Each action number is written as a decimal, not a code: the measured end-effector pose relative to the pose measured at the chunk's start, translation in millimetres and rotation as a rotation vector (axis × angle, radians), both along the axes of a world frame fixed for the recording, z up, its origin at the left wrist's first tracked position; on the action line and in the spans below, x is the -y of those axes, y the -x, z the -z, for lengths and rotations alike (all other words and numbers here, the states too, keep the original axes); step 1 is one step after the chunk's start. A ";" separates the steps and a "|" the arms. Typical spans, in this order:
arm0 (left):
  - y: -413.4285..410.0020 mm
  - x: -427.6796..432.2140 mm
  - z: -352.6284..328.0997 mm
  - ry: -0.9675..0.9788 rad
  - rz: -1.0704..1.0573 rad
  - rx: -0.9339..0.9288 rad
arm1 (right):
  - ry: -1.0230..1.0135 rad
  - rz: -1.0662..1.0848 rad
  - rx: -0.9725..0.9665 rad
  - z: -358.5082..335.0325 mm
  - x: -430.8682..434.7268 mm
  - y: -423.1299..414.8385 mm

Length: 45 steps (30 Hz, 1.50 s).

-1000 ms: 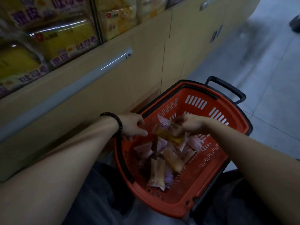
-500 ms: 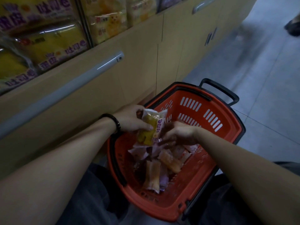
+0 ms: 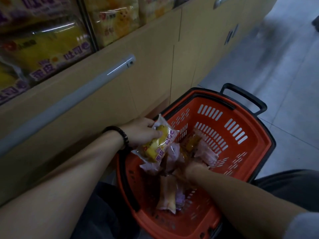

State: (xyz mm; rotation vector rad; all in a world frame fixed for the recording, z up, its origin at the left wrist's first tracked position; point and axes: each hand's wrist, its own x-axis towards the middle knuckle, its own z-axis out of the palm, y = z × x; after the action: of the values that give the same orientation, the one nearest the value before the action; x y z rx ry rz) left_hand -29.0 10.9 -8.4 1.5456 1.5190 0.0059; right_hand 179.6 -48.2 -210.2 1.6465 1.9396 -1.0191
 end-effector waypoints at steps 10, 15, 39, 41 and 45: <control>4.4 -1.6 -7.0 0.011 0.058 -0.068 | 0.097 0.005 -0.036 -49.2 -25.7 -8.3; 6.0 -2.7 -12.9 0.072 0.036 -0.055 | 0.236 0.326 -0.496 -137.3 -55.5 -24.7; -19.2 10.6 -48.6 -0.021 -0.070 0.443 | 0.400 0.504 -1.154 -247.8 -53.8 -64.6; -19.8 9.5 -48.9 -0.069 -0.075 0.449 | 0.364 0.510 -1.203 -248.3 -52.3 -61.8; -26.5 7.8 -46.8 -0.133 -0.095 0.462 | 0.146 0.782 -1.343 -244.4 -51.7 -44.7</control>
State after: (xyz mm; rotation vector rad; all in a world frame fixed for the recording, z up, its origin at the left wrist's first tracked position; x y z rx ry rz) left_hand -2.4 3.1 38.4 1.4470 1.2364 0.4952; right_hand 224.3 3.5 34.2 1.7977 1.6005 -3.0633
